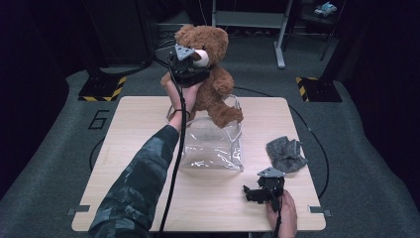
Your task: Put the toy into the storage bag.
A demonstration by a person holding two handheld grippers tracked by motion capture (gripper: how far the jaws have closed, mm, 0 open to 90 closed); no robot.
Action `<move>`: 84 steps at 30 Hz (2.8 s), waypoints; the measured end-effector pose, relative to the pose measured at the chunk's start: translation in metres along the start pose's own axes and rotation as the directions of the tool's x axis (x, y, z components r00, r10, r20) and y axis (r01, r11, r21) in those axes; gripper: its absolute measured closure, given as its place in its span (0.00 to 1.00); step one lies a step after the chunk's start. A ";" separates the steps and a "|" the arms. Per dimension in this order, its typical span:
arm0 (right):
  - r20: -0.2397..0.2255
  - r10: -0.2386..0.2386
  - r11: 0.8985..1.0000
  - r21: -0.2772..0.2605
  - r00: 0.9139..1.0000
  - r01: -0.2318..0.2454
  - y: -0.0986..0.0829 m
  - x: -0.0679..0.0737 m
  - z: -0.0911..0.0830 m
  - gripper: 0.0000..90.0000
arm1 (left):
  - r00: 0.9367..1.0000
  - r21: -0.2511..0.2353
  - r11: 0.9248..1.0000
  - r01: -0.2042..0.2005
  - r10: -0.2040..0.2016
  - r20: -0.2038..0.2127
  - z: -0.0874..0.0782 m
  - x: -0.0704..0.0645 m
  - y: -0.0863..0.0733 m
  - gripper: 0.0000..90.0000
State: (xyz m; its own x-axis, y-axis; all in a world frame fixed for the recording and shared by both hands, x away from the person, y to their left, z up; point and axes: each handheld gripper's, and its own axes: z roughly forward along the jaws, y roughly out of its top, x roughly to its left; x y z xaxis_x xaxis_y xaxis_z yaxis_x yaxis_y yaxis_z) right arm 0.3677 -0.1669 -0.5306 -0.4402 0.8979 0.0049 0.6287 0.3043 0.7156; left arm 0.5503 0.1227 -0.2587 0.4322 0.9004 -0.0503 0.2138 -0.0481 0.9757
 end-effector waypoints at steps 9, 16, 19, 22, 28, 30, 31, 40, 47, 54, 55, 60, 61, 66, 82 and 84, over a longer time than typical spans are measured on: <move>0.000 0.000 1.000 0.001 1.000 0.000 0.000 0.000 0.000 0.00 | 1.000 0.017 1.000 -0.003 0.003 0.009 -0.005 0.007 -0.015 0.45; 0.000 0.001 1.000 0.000 1.000 -0.001 0.000 0.000 0.000 0.00 | 1.000 0.038 0.999 -0.015 0.015 0.008 -0.006 0.006 -0.022 0.44; 0.000 0.000 1.000 0.000 1.000 0.000 0.000 0.000 0.000 0.00 | 1.000 0.046 0.999 -0.028 0.028 0.006 -0.005 0.005 -0.026 0.43; 0.000 0.000 1.000 0.000 1.000 0.000 0.000 0.000 0.000 0.00 | 1.000 0.057 0.998 -0.027 0.027 0.006 -0.005 0.002 -0.029 0.43; 0.000 0.000 1.000 0.000 1.000 0.000 0.000 0.000 0.000 0.00 | 0.999 0.065 0.997 -0.051 0.051 0.014 -0.010 -0.004 -0.031 0.42; 0.000 0.001 1.000 0.000 1.000 -0.001 0.000 0.000 0.000 0.00 | 0.998 0.066 0.996 -0.060 0.059 0.023 -0.011 -0.005 -0.033 0.42; 0.000 0.000 1.000 0.000 1.000 0.000 0.000 0.000 0.000 0.00 | 0.998 0.068 0.996 -0.061 0.060 0.026 -0.012 -0.005 -0.033 0.42; 0.000 0.000 1.000 0.000 1.000 0.000 0.000 0.000 0.000 0.00 | 0.997 0.103 0.993 -0.065 0.060 0.053 -0.008 -0.008 -0.046 0.42; 0.001 -0.003 1.000 -0.001 1.000 0.003 0.000 0.000 0.000 0.00 | 0.996 0.178 0.982 -0.063 0.051 0.071 -0.001 -0.011 -0.066 0.41; 0.001 0.001 1.000 0.001 1.000 -0.001 0.000 0.000 0.000 0.00 | 0.995 0.266 0.962 -0.054 0.031 0.091 -0.002 -0.014 -0.073 0.39; 0.001 -0.001 1.000 0.000 1.000 0.001 0.000 0.000 0.000 0.00 | 0.995 0.278 0.959 -0.052 0.027 0.094 -0.002 -0.014 -0.075 0.39; 0.001 -0.003 1.000 -0.002 1.000 0.003 0.000 0.000 0.000 0.00 | 0.995 0.332 0.942 -0.048 0.018 0.094 -0.002 -0.015 -0.081 0.38; 0.001 -0.003 1.000 -0.002 1.000 0.003 0.000 0.000 0.000 0.00 | 0.996 0.341 0.939 -0.045 0.014 0.092 -0.003 -0.015 -0.082 0.38; 0.001 -0.003 1.000 -0.001 1.000 0.003 0.000 0.000 0.000 0.00 | 0.995 0.397 0.916 -0.059 0.023 0.095 -0.002 -0.015 -0.084 0.36; 0.001 -0.003 1.000 -0.001 1.000 0.003 0.000 0.000 0.000 0.00 | 0.985 0.448 0.889 -0.092 0.015 0.171 -0.019 -0.008 -0.101 0.23; 0.003 -0.004 1.000 -0.002 1.000 0.004 0.000 0.000 0.000 0.00 | 0.984 0.429 0.898 -0.095 0.019 0.178 -0.027 -0.007 -0.102 0.22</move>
State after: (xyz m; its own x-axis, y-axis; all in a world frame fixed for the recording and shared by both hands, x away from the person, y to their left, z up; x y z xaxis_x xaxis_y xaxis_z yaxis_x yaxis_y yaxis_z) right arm 0.3679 -0.1670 -0.5308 -0.4408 0.8976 0.0003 0.6256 0.3069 0.7173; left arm 0.5020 0.1323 -0.3517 0.5852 0.8080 -0.0685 0.5269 -0.3147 0.7895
